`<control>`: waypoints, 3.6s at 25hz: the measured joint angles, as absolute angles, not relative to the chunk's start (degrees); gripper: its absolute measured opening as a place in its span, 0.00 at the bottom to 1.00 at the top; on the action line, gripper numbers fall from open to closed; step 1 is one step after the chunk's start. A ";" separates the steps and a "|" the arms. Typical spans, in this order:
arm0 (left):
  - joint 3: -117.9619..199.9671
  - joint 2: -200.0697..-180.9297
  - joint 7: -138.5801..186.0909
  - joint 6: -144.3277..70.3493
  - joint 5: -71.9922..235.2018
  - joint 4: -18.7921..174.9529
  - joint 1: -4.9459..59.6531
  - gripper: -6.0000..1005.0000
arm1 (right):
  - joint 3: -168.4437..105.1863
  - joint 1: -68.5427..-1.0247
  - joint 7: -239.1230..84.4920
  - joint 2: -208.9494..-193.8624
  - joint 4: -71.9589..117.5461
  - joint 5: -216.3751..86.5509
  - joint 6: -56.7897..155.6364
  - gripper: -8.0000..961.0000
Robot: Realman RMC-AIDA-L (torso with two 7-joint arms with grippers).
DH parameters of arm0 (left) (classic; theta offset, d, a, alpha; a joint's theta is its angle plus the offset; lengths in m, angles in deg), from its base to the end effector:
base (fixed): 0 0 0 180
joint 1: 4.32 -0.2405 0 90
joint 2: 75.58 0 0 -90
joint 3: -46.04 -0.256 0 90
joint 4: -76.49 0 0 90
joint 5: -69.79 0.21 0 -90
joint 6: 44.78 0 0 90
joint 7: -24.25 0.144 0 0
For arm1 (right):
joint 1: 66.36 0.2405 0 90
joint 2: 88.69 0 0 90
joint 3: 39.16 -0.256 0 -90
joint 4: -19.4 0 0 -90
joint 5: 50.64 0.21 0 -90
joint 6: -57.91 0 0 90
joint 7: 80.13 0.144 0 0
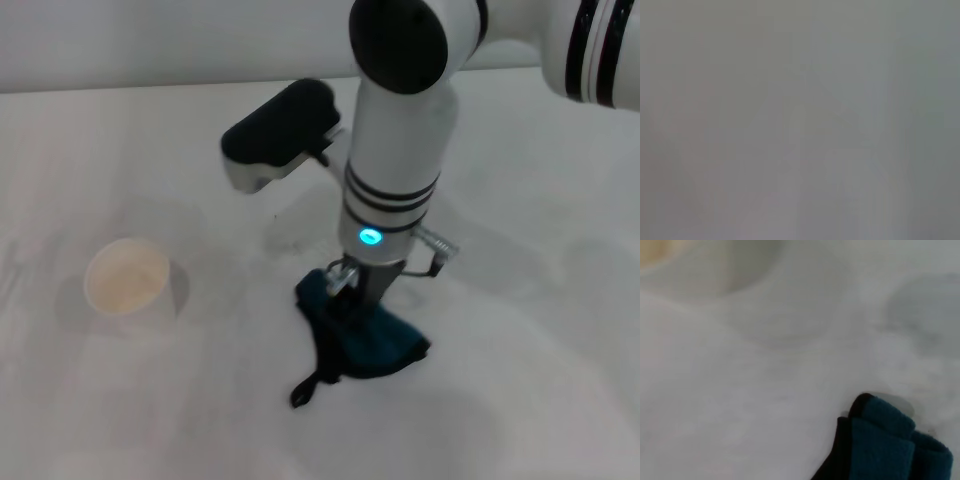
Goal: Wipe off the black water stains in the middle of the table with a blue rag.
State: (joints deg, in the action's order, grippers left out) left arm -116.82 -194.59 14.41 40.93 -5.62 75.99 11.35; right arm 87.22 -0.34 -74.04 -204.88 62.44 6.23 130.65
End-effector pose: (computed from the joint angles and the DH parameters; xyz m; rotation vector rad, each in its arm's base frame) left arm -0.3670 0.2513 0.0163 -1.5611 -0.3880 -0.6687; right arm 0.1262 0.3486 -0.1224 -2.4238 1.1218 -0.9453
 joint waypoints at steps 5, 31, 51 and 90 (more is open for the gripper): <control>-116.82 -194.59 14.41 40.92 -6.52 75.97 11.32 0.88 | 85.61 0.22 -73.95 -204.82 59.05 2.34 132.42 0.11; -116.83 -194.23 14.22 38.92 -9.43 74.78 12.19 0.88 | 37.83 -16.07 -86.58 -203.49 65.83 -37.10 143.83 0.11; -116.82 -194.28 14.31 39.04 -10.19 74.65 12.83 0.88 | 29.30 -21.48 -94.03 -203.07 67.57 -39.36 143.64 0.13; -116.83 -194.50 13.98 36.78 -14.41 76.22 15.17 0.88 | -17.84 -40.13 -172.46 -197.30 49.88 33.51 118.58 0.36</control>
